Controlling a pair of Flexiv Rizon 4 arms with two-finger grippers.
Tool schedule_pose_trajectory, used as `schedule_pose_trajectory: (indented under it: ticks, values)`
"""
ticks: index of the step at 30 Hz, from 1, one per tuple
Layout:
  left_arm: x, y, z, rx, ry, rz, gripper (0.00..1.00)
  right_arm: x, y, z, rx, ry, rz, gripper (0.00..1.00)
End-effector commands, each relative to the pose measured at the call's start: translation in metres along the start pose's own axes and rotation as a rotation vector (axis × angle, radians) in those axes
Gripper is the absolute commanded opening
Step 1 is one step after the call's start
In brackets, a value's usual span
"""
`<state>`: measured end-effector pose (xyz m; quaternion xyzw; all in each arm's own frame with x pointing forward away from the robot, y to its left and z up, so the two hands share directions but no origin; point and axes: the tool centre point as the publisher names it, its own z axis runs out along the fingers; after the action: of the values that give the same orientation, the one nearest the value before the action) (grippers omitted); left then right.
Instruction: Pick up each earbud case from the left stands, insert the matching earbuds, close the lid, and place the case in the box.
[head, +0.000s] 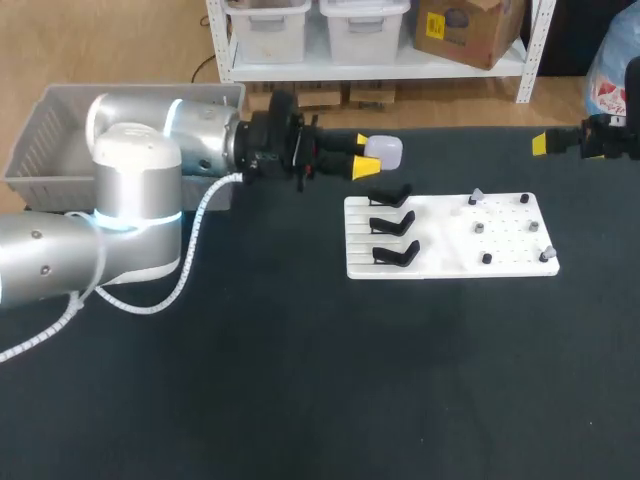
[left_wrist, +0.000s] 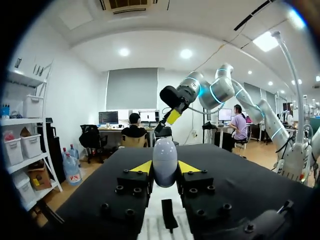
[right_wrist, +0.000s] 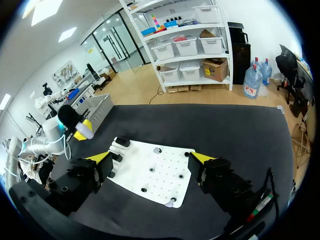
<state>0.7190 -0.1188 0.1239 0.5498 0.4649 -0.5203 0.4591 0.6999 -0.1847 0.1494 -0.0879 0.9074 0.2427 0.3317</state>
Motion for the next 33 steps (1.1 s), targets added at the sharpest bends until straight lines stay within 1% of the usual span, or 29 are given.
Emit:
schedule_pose_trajectory:
  ticks: [1,14,19,23,25,33]
  values:
    - [-0.006,-0.033,-0.001,-0.157,0.004,-0.005,0.00,0.000,0.000,0.000,0.000,0.001,0.000,1.00]
    - [-0.001,-0.049,-0.002,-0.145,-0.006,-0.024,0.00,0.000,0.000,0.000,0.000,0.001,0.000,1.00]
    - [0.001,-0.051,-0.003,-0.131,0.000,-0.028,0.00,0.000,0.000,0.000,0.000,0.001,0.000,1.00]
    - [-0.002,-0.051,-0.003,-0.112,-0.003,-0.006,0.00,0.000,0.000,0.000,0.000,0.001,0.000,1.00]
    - [-0.003,-0.050,-0.003,-0.109,0.013,-0.004,0.00,0.000,0.000,0.000,0.000,0.001,0.000,1.00]
    - [-0.003,-0.050,-0.003,-0.107,0.012,-0.002,0.00,0.000,0.000,0.000,0.000,0.001,0.000,1.00]
